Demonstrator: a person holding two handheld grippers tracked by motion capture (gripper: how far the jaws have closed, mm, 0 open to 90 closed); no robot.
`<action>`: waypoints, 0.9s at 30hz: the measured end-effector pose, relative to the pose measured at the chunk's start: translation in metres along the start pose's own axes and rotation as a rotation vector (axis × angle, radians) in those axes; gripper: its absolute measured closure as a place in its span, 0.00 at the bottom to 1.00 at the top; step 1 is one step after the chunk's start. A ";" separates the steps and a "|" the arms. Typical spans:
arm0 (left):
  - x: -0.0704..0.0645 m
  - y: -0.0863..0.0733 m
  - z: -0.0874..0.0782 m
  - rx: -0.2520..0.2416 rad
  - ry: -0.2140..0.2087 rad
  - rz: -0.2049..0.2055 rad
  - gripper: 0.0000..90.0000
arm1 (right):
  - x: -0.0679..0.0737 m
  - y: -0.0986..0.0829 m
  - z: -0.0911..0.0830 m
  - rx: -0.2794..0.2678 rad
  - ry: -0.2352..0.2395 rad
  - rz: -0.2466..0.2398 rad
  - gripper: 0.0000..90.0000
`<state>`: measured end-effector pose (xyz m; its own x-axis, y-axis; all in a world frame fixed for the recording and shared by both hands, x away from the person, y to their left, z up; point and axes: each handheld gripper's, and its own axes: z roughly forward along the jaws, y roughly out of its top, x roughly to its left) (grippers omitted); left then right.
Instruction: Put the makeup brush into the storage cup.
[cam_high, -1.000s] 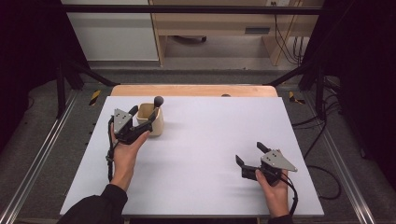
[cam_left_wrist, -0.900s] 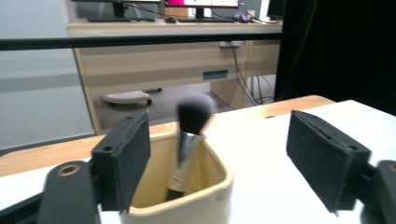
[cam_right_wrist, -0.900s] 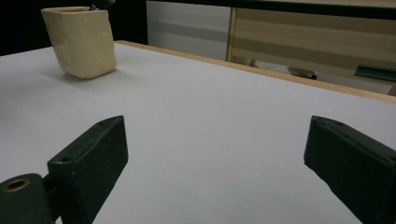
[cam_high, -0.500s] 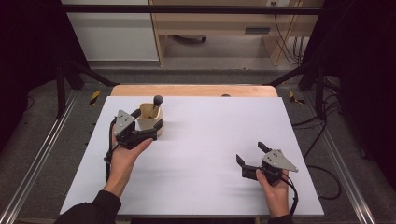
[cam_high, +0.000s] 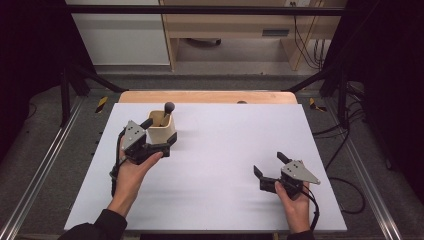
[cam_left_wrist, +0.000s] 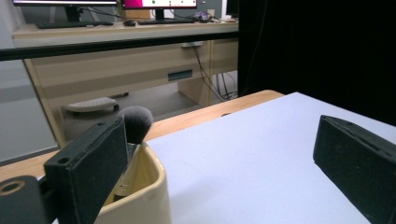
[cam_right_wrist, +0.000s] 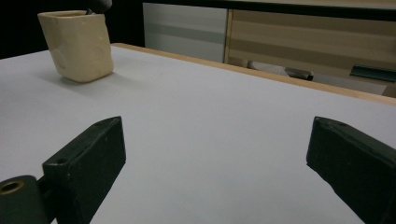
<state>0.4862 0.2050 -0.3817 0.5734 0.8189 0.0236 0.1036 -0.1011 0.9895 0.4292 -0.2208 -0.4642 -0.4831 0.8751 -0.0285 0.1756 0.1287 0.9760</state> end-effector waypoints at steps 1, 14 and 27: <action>-0.001 0.000 -0.001 0.000 -0.007 0.003 0.03 | 0.000 0.001 -0.001 -0.002 -0.001 0.001 0.05; 0.001 -0.007 -0.037 -0.008 -0.055 0.080 0.02 | -0.011 0.035 -0.016 -0.004 -0.005 -0.029 0.05; 0.009 -0.022 -0.071 -0.009 -0.125 0.113 0.02 | -0.022 0.042 -0.037 -0.008 -0.016 -0.036 0.05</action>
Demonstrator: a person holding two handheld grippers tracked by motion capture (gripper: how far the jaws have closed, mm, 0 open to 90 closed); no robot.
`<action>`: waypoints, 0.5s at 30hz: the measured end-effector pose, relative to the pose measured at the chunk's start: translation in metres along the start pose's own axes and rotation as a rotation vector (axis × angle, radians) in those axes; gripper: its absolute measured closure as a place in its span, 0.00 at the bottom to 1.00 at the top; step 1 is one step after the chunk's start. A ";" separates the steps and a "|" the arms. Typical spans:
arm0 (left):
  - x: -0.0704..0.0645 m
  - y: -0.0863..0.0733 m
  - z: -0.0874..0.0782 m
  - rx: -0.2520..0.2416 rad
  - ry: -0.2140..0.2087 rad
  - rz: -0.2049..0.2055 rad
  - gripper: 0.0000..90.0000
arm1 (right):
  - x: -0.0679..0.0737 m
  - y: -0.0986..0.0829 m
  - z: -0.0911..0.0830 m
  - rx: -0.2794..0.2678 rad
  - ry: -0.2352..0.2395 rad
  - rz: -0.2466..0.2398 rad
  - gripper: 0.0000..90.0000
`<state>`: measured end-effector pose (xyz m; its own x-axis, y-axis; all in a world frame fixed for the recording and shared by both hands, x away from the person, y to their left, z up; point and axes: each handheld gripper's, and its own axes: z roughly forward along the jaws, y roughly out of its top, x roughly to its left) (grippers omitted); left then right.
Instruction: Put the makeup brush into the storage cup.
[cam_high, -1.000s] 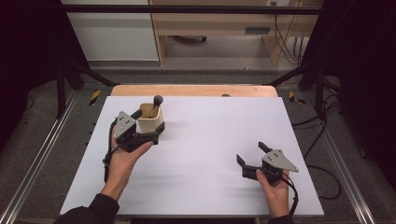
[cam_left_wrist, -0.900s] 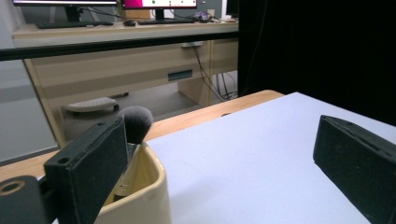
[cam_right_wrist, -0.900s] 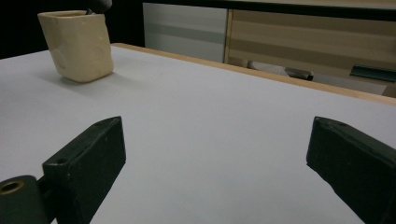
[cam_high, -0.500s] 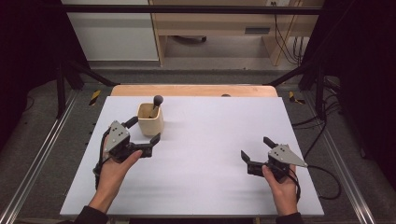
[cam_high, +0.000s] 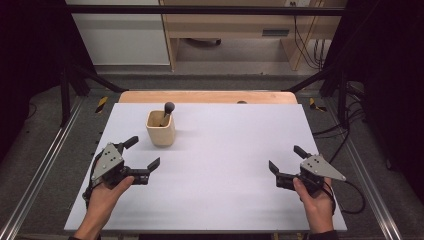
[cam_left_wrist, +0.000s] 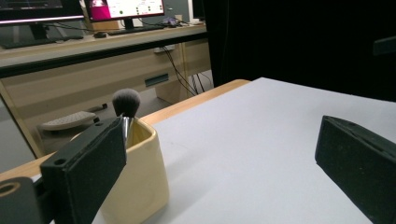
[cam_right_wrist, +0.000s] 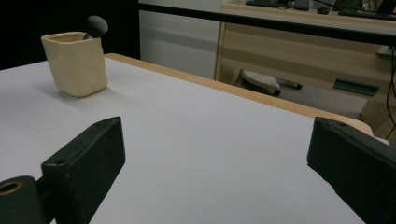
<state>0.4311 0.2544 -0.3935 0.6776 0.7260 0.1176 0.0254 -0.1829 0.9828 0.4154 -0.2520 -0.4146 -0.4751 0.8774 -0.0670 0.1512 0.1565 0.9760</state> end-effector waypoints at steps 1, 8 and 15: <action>0.000 -0.002 -0.002 0.004 0.003 0.007 0.02 | -0.001 -0.001 -0.001 0.000 -0.004 -0.003 0.05; 0.004 -0.016 -0.011 0.004 0.020 -0.002 0.02 | -0.007 -0.011 -0.008 0.001 -0.015 -0.012 0.05; 0.008 -0.036 -0.016 -0.002 0.038 -0.006 0.02 | -0.012 -0.024 -0.014 0.021 -0.025 -0.004 0.05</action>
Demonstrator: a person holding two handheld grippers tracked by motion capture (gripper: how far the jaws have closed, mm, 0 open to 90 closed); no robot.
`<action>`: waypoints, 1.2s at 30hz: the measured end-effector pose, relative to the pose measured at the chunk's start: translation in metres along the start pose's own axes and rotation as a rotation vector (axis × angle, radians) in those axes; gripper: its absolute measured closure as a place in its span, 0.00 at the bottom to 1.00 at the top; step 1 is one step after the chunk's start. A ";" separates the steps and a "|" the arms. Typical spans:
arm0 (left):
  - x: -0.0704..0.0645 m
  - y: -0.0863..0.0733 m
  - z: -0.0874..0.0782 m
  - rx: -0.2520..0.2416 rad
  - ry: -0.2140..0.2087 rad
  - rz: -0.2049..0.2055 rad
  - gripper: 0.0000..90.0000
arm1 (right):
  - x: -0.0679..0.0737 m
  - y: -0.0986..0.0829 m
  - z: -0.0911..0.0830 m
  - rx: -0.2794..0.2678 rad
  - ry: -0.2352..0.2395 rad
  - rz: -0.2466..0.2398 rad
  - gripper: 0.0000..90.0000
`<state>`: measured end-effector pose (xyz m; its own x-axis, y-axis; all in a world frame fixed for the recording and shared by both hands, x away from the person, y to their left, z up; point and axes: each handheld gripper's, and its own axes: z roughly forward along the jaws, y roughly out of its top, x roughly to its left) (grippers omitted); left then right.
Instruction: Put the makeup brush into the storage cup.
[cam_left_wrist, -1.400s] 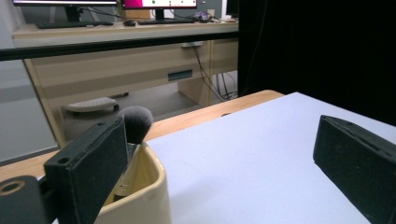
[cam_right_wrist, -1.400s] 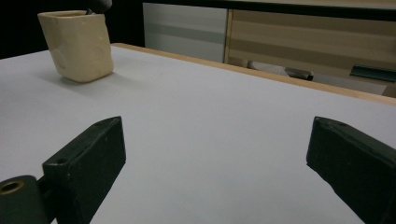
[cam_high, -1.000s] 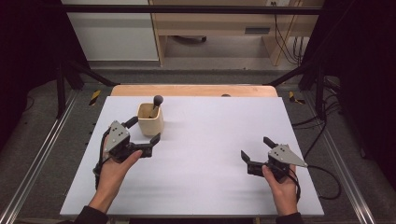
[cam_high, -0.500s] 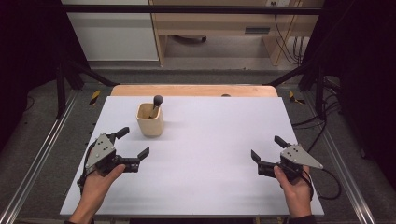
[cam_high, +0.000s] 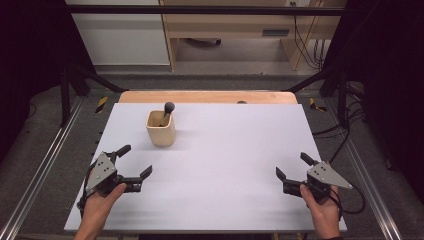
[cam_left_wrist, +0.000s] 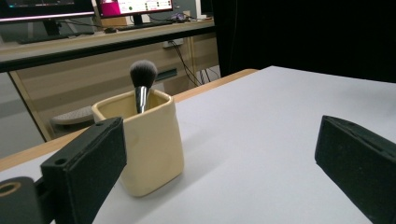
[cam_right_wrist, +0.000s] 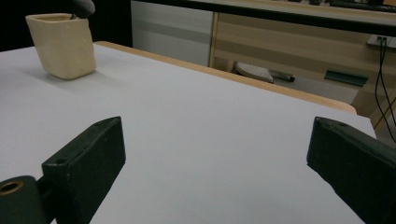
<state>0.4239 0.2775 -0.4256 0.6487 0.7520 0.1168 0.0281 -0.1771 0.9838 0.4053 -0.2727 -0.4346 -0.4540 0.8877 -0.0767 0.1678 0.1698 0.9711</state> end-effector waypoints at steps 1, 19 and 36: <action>0.000 -0.002 0.000 -0.002 -0.001 -0.007 0.02 | -0.001 -0.003 0.000 0.004 -0.004 0.002 0.05; 0.006 -0.031 0.004 -0.044 0.027 0.014 0.02 | -0.003 -0.021 0.009 -0.007 0.005 0.038 0.05; 0.002 -0.043 0.002 -0.047 0.034 -0.005 0.03 | 0.003 -0.023 0.028 -0.055 0.010 0.062 0.06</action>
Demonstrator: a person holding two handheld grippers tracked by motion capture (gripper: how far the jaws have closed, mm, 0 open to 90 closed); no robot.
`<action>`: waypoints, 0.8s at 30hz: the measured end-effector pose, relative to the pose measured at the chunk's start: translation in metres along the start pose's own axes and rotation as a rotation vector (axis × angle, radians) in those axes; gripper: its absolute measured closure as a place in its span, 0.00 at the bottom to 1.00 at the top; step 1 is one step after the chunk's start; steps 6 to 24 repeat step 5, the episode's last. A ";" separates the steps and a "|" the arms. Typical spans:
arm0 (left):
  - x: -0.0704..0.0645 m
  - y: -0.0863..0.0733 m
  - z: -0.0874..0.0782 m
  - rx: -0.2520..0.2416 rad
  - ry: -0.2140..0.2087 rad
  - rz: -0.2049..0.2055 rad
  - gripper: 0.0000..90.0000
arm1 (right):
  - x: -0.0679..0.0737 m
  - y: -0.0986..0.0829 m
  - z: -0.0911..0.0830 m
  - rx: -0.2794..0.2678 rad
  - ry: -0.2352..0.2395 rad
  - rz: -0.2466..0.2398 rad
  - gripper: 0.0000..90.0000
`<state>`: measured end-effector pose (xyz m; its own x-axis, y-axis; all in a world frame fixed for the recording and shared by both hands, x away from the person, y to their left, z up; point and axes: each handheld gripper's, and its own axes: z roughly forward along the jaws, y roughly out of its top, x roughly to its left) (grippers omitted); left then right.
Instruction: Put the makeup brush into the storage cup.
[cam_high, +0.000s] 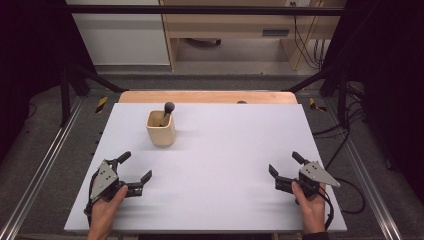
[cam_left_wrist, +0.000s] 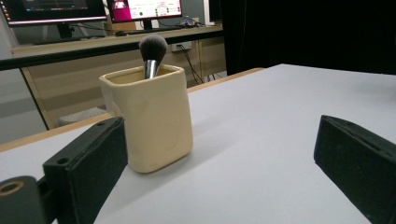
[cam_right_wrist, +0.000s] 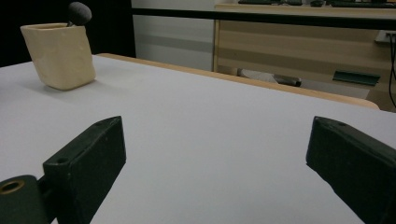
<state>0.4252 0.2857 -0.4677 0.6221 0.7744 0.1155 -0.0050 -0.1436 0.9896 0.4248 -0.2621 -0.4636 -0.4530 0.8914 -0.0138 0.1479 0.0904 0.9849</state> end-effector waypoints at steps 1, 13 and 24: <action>0.000 0.000 -0.001 0.000 0.004 -0.001 0.03 | 0.000 -0.001 0.000 0.000 0.002 -0.001 0.05; -0.001 0.000 -0.004 -0.008 0.008 -0.017 0.03 | 0.002 -0.003 -0.001 -0.006 0.005 -0.007 0.05; -0.001 0.000 -0.004 -0.008 0.008 -0.017 0.03 | 0.002 -0.003 -0.001 -0.006 0.005 -0.007 0.05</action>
